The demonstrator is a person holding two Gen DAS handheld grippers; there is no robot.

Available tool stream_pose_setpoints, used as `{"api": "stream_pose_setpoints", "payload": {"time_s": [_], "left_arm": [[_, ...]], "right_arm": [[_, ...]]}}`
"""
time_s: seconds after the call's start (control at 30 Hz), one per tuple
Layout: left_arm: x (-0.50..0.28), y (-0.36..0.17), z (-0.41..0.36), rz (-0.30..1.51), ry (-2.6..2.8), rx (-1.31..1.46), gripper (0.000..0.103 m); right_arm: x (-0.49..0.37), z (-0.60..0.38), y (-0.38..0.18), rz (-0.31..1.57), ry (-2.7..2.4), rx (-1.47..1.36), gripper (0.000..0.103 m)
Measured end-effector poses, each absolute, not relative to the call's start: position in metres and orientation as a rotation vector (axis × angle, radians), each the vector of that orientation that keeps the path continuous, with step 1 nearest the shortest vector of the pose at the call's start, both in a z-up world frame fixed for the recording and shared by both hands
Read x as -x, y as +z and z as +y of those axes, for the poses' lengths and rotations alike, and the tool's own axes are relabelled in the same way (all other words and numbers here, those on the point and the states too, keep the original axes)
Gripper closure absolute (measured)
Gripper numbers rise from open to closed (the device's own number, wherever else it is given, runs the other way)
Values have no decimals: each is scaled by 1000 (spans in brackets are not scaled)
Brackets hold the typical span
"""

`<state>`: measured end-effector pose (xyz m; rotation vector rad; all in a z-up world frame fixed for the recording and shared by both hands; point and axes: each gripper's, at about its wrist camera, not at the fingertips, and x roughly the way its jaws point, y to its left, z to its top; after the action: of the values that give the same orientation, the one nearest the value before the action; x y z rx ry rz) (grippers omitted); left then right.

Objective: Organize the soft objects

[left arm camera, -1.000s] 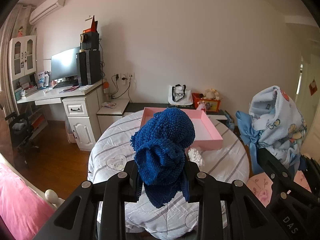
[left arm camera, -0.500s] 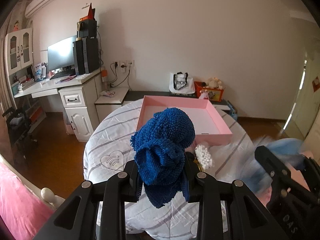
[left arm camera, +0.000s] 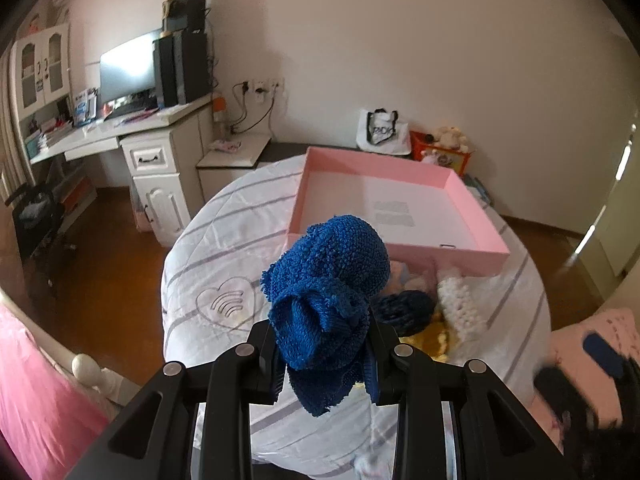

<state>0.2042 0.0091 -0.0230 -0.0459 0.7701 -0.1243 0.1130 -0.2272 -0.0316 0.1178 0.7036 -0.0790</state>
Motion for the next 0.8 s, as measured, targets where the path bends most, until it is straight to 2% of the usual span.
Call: {"api": "stream_pose_setpoints", "payload": {"time_s": [0.17, 0.47, 0.8], "left_arm": [[-209, -29, 20, 792, -105, 75, 75], [-206, -32, 27, 781, -94, 83, 75], [-223, -45, 32, 807, -84, 80, 75]], "right_arm": [[-112, -213, -46, 782, -81, -66, 0], [-144, -209, -52, 793, -122, -58, 0], [-171, -214, -73, 859, -138, -64, 7]]}}
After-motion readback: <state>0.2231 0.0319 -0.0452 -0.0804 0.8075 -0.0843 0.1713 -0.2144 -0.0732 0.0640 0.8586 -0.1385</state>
